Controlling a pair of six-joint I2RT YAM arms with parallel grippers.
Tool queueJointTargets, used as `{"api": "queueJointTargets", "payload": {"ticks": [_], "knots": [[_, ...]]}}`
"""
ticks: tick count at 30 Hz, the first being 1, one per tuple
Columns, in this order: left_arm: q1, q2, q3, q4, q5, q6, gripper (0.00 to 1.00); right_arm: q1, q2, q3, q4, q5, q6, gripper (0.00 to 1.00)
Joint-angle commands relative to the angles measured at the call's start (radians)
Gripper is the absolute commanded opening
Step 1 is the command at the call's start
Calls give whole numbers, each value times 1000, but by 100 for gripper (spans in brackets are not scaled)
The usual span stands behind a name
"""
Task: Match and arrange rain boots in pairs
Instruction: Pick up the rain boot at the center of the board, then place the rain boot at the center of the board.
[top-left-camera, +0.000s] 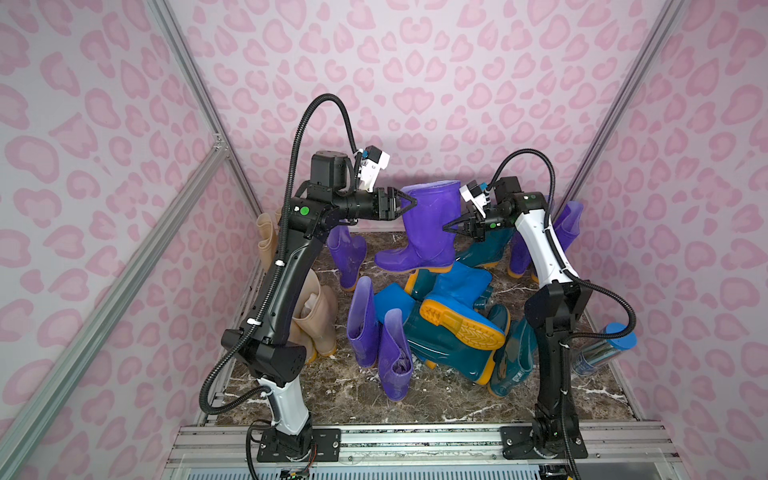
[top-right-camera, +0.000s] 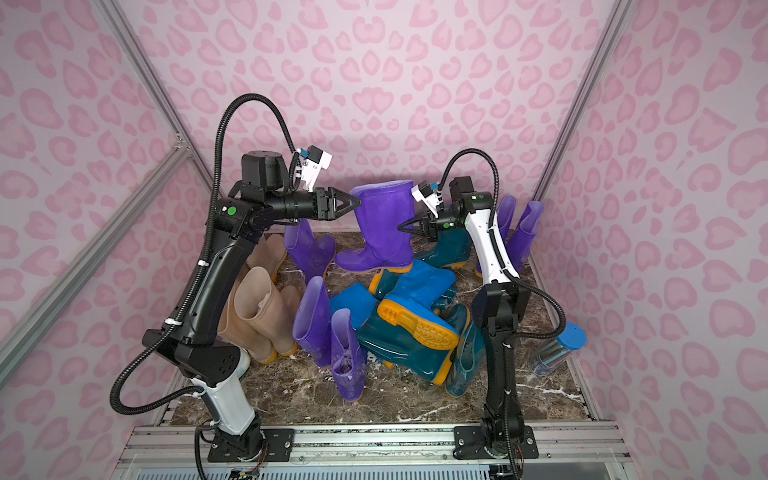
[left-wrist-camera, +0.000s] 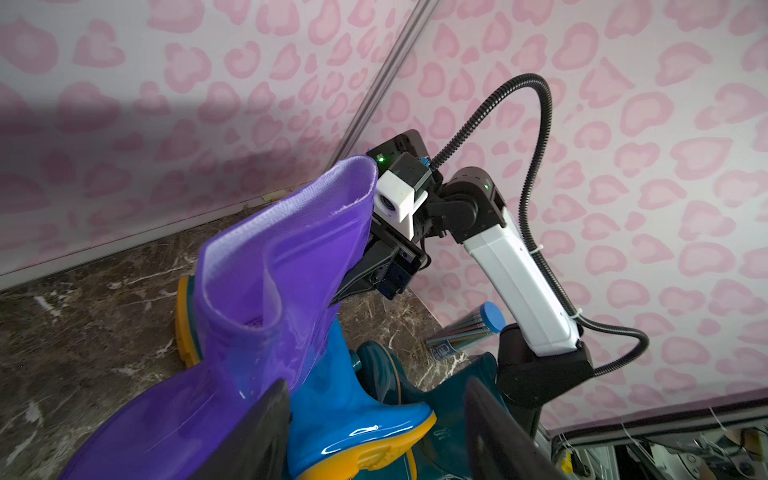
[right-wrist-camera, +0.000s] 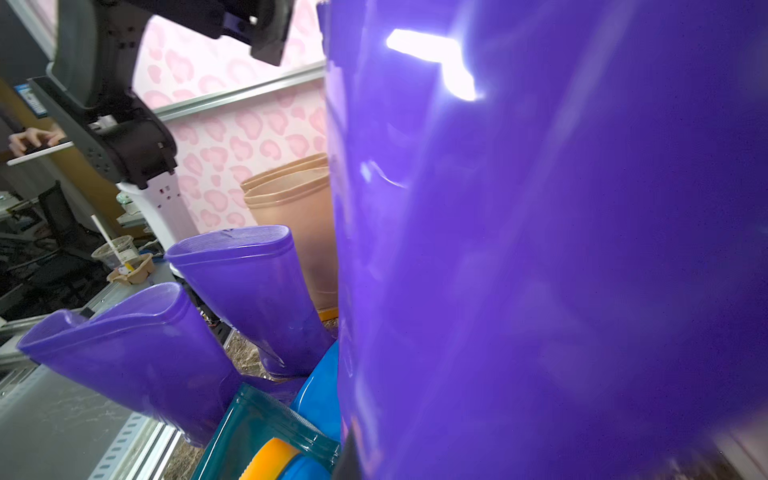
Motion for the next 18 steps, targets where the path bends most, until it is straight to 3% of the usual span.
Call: {"api": "queueJointTargets", "payload": {"ticks": [1,3,5,7,10,16,18], "knots": [[-47,5,12,-54,-162,9,65,50,-131,-215,528,326,453,0],[-69,-9,1,-50,-217,2,65,39,-227,-427,871,361,669,0],[-73,-25,-1,-46,-246,-18,64,49,-265,-493,966,458,712,0],[-73,-52,-18,-27,-244,-18,63,52,-246,-461,973,490,756,0],[-72,-83,-27,-33,-268,-12,63,75,-223,-417,972,653,819,0],[-60,-163,-128,-71,-502,9,65,160,-177,-397,1027,829,918,0],[-36,-180,-163,-81,-525,12,67,176,-157,-395,1056,874,935,0]]}}
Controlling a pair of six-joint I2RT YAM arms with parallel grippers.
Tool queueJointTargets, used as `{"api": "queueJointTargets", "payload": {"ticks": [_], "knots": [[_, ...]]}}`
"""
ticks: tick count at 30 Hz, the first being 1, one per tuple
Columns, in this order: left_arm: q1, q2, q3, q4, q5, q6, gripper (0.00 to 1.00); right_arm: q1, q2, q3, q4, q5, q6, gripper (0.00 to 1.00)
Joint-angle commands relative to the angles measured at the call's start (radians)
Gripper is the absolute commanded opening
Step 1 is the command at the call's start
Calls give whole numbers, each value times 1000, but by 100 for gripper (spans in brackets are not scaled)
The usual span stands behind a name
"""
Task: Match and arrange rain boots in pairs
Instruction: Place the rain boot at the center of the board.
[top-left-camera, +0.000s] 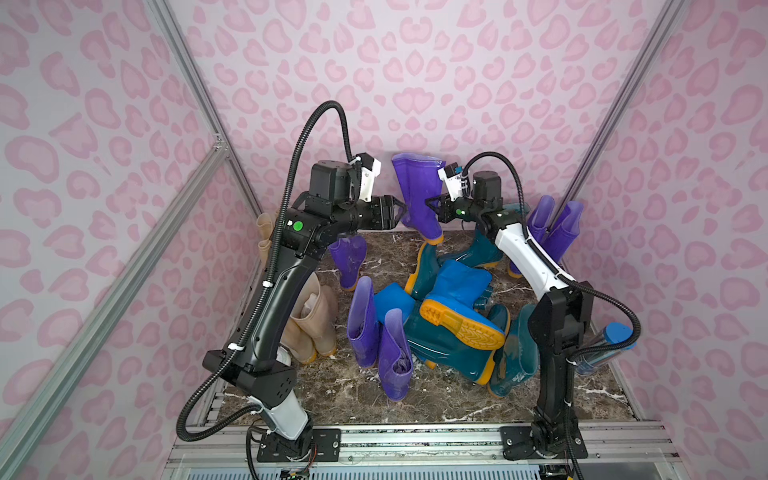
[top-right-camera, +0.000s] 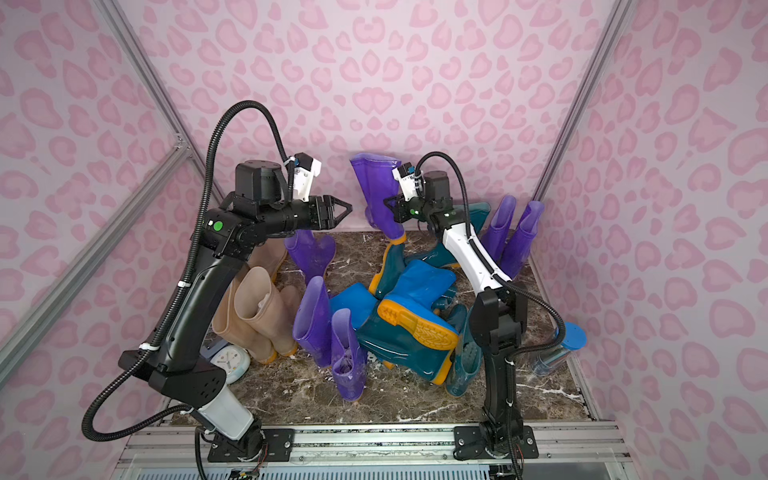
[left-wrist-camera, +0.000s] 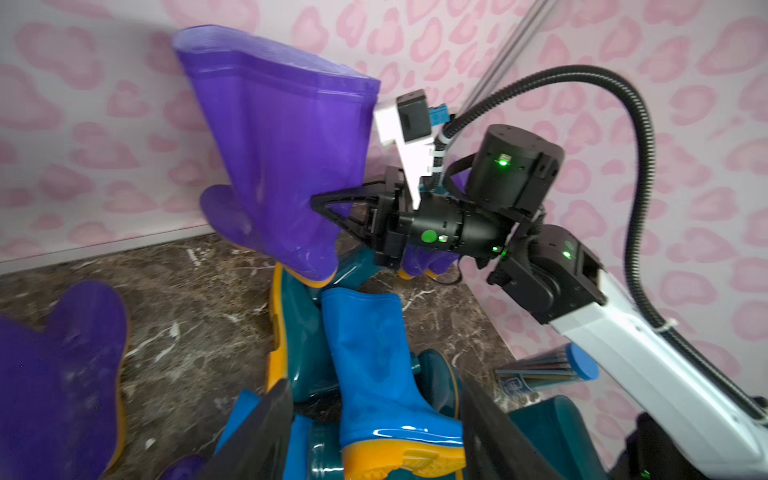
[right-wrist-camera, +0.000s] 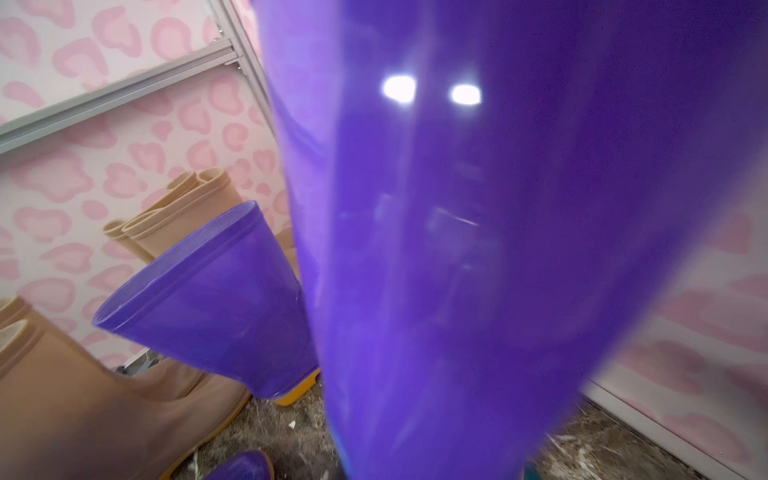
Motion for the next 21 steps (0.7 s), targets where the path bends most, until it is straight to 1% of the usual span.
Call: {"api": "queueJointTargets", "payload": {"ticks": [1,5,8,13,15,17,21], "knots": [[33,-22,-43,-28,-114,18,68,19,35,9,149,126,89,0],[93,-34,-96,-30,-39,-4,68,32,128,74,196,237,164,0],[117,-42,-126,-30,-17,-5,68,44,217,140,218,301,214,0],[151,-52,-150,-22,16,-8,68,71,358,322,181,357,274,0],[161,-53,-160,-17,26,-8,68,90,397,364,172,380,287,0],[171,-49,-169,-16,28,-7,68,109,427,366,177,395,316,0],[196,-50,-187,-18,31,4,68,143,453,331,203,414,329,0]]}}
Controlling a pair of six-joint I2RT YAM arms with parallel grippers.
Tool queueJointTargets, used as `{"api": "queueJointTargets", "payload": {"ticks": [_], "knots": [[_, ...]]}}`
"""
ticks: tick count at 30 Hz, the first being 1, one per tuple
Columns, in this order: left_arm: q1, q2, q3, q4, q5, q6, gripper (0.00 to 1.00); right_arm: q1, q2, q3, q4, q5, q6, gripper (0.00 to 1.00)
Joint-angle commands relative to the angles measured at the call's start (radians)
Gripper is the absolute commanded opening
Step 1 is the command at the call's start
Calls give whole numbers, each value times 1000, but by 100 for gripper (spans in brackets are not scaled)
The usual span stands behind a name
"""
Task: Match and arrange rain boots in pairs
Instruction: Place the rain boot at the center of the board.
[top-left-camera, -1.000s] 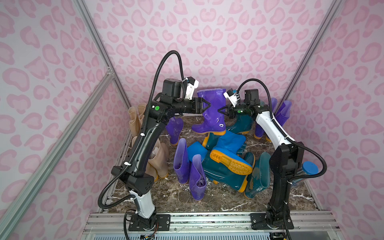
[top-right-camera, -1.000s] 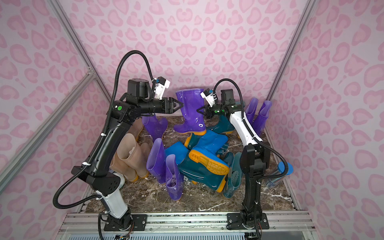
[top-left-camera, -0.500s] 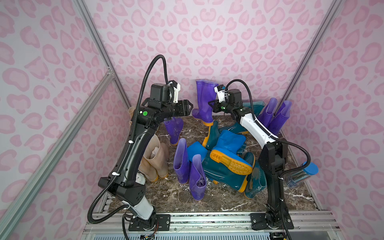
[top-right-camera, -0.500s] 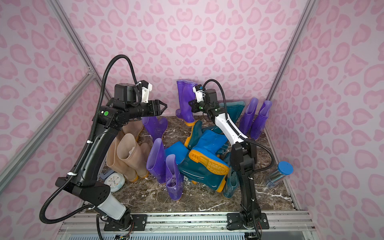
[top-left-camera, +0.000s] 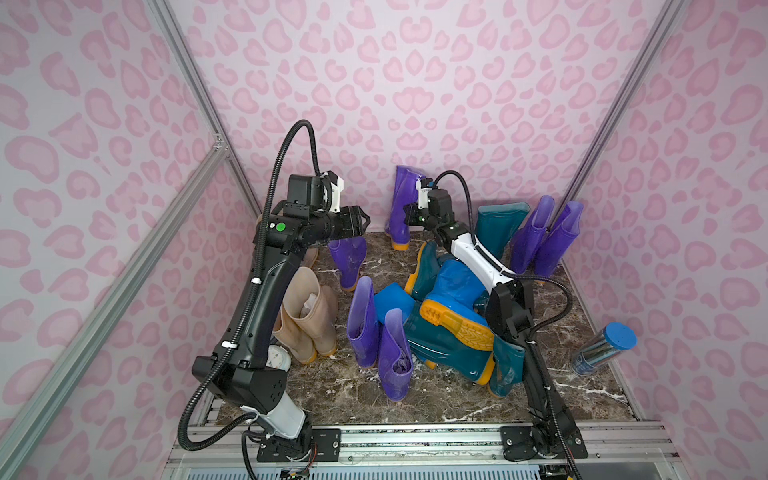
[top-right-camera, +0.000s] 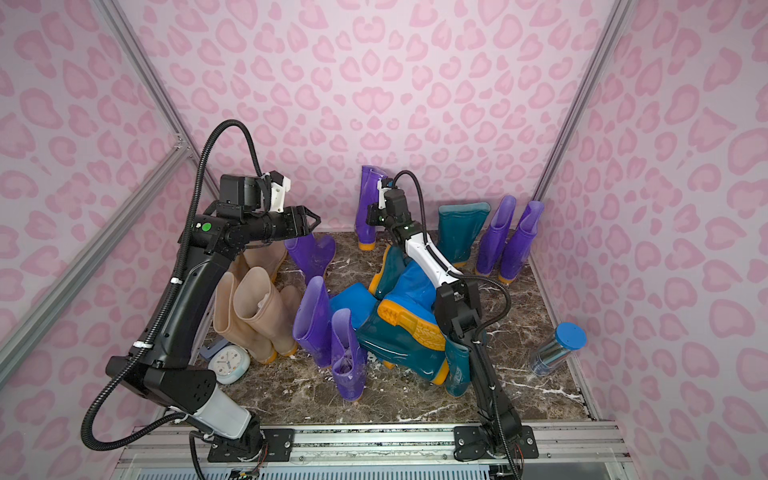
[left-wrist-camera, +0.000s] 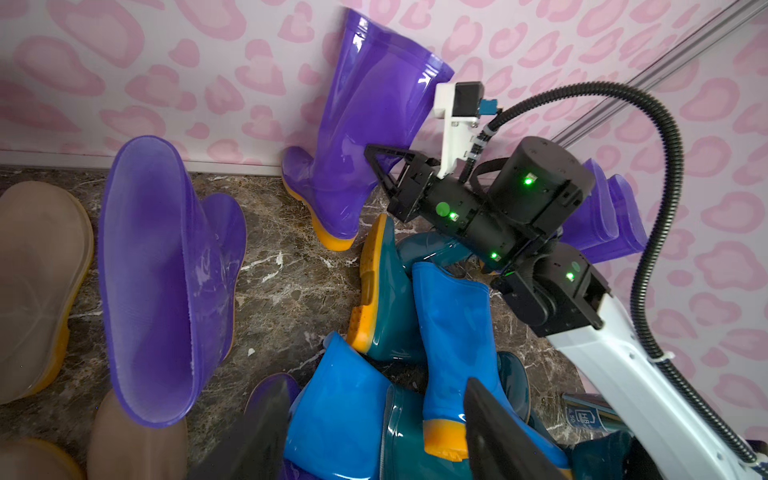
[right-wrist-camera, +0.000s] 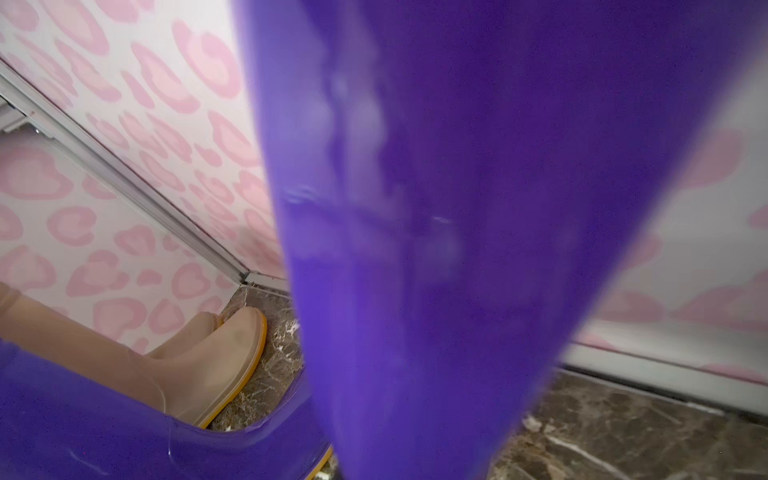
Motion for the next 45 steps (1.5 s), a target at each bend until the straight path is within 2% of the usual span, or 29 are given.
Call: {"api": "queueJointTargets", "payload": {"ticks": [1,7,10,14,16,17,21,25,29,32,37,40,43,45], "knots": [[18,-1,-16,22,16,15,68,17,34,-17,119,25,49,0],[43,3,-33,25,46,16,69,81,38,-45,3,64,-21,0],[46,11,-22,5,21,26,70,90,-34,-208,64,87,-18,0],[45,41,39,-74,-75,65,75,94,-186,-478,198,121,-14,0],[45,51,63,-101,-110,87,76,92,-233,-552,239,116,-18,10],[45,60,82,-122,-134,91,76,91,-240,-560,226,109,-24,13],[45,139,206,-238,-190,137,85,80,-236,-502,144,24,-55,36],[41,228,275,-325,-306,163,90,85,-244,-423,53,6,-112,55],[32,280,297,-341,-377,183,92,85,-260,-399,-3,39,-149,67],[34,327,330,-366,-411,175,91,80,-284,-412,7,31,-154,67],[33,352,323,-346,-392,173,91,80,-228,-383,-45,3,-151,68],[34,377,324,-349,-395,183,91,88,-259,-399,-56,3,-169,70],[39,413,334,-349,-393,188,86,88,-330,-411,-65,5,-191,71],[40,437,353,-351,-406,192,76,87,-367,-405,-91,11,-213,72]]}}
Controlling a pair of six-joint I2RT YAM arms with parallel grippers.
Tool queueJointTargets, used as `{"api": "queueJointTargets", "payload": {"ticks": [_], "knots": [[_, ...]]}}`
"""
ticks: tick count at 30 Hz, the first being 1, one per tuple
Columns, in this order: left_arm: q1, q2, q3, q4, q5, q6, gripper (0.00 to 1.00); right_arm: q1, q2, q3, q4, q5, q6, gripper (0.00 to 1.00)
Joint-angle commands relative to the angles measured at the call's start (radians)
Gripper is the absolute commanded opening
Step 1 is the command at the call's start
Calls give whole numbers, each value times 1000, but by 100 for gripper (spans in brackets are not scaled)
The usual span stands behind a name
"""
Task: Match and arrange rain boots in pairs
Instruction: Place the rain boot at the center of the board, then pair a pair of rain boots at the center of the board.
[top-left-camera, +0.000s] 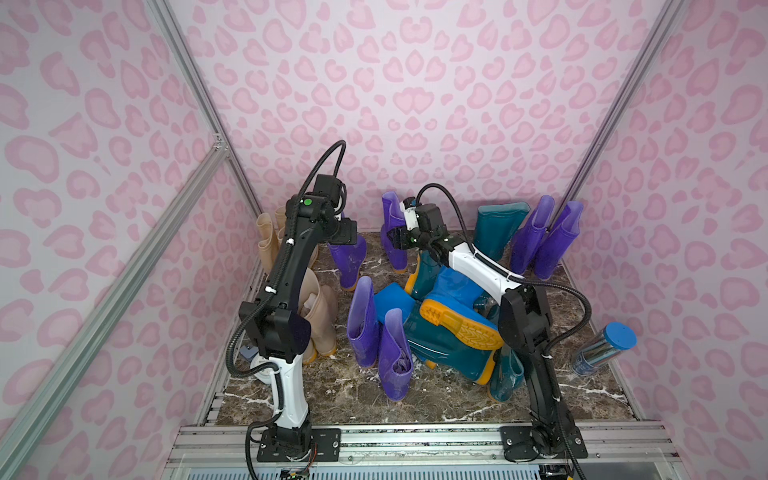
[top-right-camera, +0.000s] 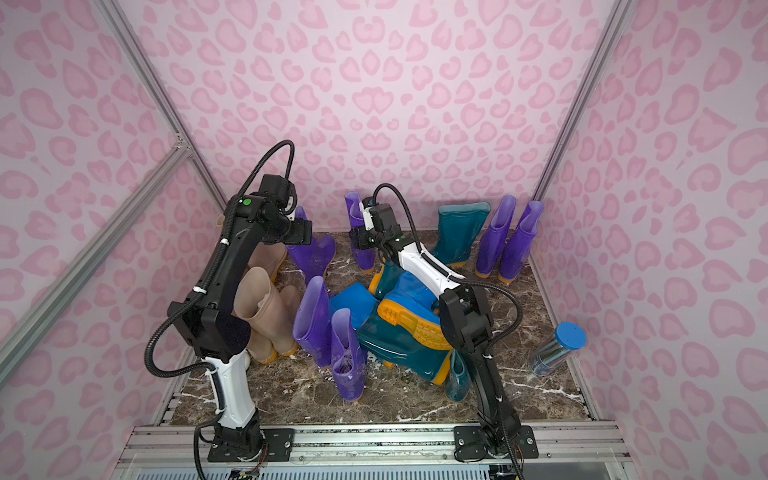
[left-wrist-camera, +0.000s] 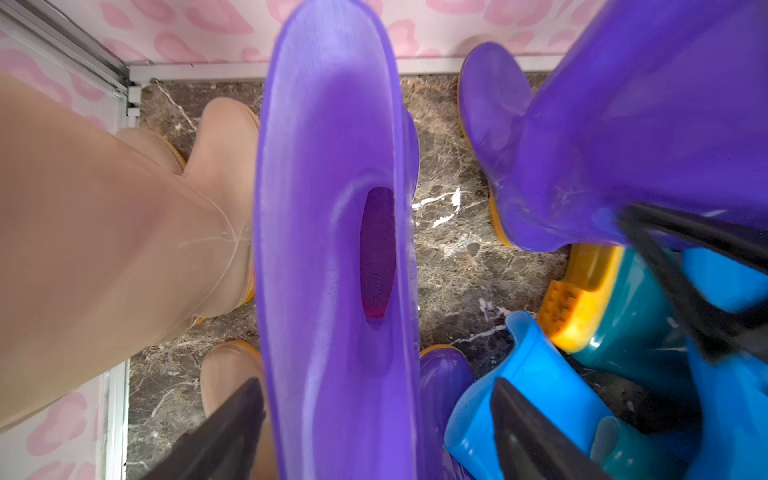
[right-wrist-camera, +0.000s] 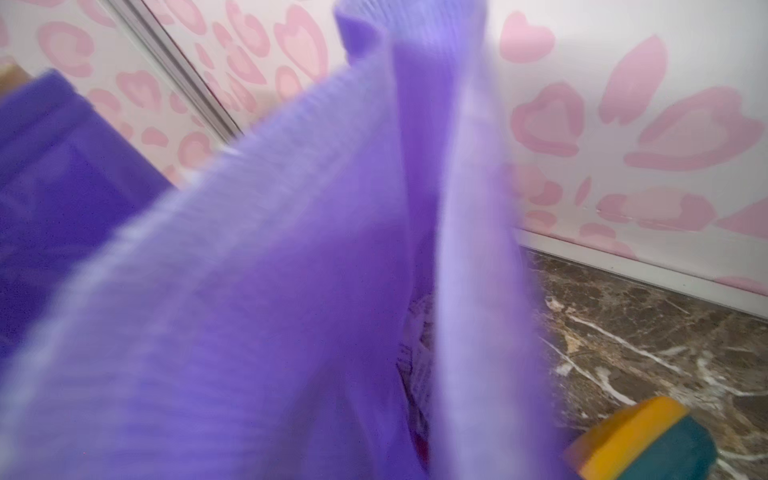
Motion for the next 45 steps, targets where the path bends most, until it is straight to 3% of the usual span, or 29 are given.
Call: {"api": "queueJointTargets", "payload": {"ticks": [1,5,7,8,12,17,23,28,31,33,36,38,40,45], "knots": [[3,29,27,3,-12,23,68,-3,-58,-7,-19,7,-45,72],[6,95,99,33,71,48,17,-28,-117,-34,-42,-11,-54,72],[6,135,160,45,90,60,3,-44,-141,-52,-50,-11,-53,72],[6,158,202,50,97,64,2,-53,-156,-69,-44,-15,-46,72],[5,203,284,98,144,83,2,-82,-204,-141,-11,-30,-39,72],[-1,207,268,229,217,64,2,-107,-231,-210,14,-43,-43,72],[-13,238,278,282,323,-11,2,-127,-228,-252,40,-73,-29,72],[-39,287,280,302,326,-71,5,-131,-249,-287,56,-88,-27,72],[-59,307,281,332,363,-103,10,-131,-272,-325,69,-91,-38,73],[-77,314,286,339,326,-89,13,-133,-282,-345,66,-95,-43,73],[-74,317,287,356,342,-111,26,-135,-307,-389,83,-97,-40,73],[-67,313,289,360,339,-121,29,-138,-320,-404,73,-85,-42,73],[-58,301,289,358,349,-126,40,-143,-333,-404,54,-61,-40,73],[-24,266,275,365,411,-151,45,-168,-389,-440,65,-55,-35,73]]}}
